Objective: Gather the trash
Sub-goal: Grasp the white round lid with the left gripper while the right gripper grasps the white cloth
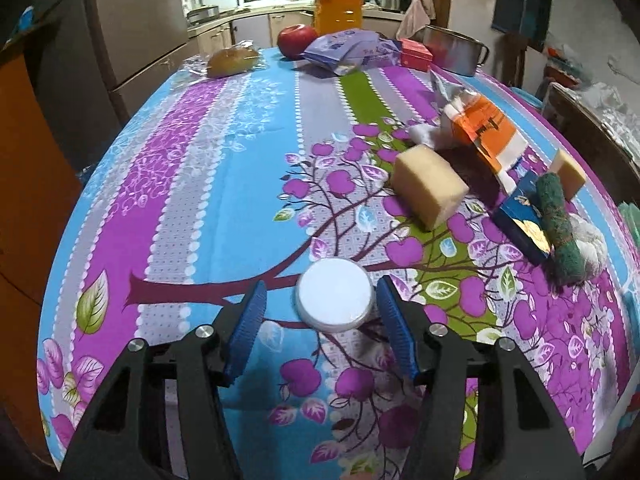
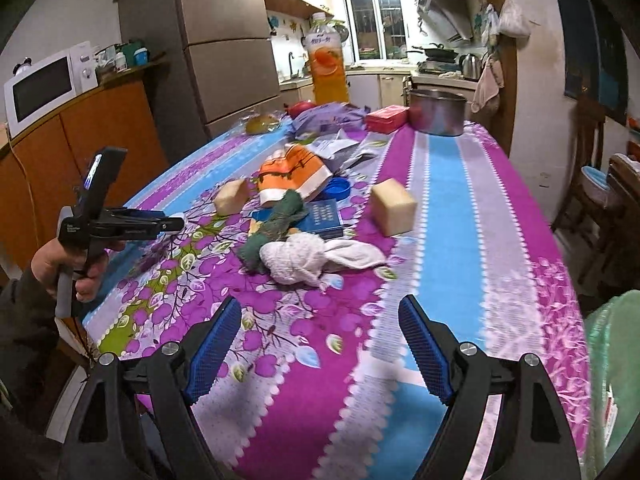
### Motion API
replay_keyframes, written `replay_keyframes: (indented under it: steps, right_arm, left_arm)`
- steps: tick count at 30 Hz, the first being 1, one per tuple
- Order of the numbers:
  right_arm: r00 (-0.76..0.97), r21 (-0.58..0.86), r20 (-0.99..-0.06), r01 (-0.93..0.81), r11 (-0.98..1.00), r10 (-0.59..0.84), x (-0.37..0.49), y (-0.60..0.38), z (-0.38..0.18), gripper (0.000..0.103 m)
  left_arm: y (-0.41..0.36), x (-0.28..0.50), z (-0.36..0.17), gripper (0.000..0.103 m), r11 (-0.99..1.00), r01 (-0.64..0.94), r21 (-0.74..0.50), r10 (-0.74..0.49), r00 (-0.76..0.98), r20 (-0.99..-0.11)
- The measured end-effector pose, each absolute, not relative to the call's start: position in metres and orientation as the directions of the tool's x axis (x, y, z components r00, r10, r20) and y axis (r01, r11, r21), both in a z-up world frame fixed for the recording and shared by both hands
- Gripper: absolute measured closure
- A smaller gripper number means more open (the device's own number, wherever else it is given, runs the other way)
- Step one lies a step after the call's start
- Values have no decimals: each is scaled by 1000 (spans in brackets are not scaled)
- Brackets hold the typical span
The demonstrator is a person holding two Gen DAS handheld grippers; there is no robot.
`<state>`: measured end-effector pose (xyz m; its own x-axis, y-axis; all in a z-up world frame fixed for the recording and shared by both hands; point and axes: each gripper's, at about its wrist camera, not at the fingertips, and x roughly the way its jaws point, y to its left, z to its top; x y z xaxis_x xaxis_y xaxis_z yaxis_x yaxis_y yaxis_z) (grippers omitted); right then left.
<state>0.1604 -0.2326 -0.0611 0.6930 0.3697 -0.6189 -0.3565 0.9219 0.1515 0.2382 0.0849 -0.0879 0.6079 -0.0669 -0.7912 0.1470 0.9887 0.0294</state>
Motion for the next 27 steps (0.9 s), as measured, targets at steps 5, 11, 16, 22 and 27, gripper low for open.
replay_keyframes:
  steps: [5, 11, 16, 22, 27]
  right_arm:
    - [659, 153, -644, -387, 909, 389, 178, -216, -70, 22]
    - [635, 148, -657, -418, 896, 405, 201, -192, -74, 32]
    - [639, 126, -671, -401, 908, 375, 224, -179, -78, 35]
    - [615, 104, -718, -370, 923, 327, 242, -173, -90, 35]
    - [621, 83, -718, -372, 925, 314, 240, -172, -91, 57]
  left_arm:
    - [80, 235, -89, 65, 986, 166, 34, -78, 625, -777]
    - [72, 227, -88, 65, 982, 188, 25, -102, 634, -767]
    - [66, 225, -88, 65, 980, 200, 26, -109, 632, -768]
    - [62, 226, -89, 65, 976, 214, 28, -116, 629, -769]
    - [59, 224, -88, 65, 977, 211, 20, -120, 630, -768]
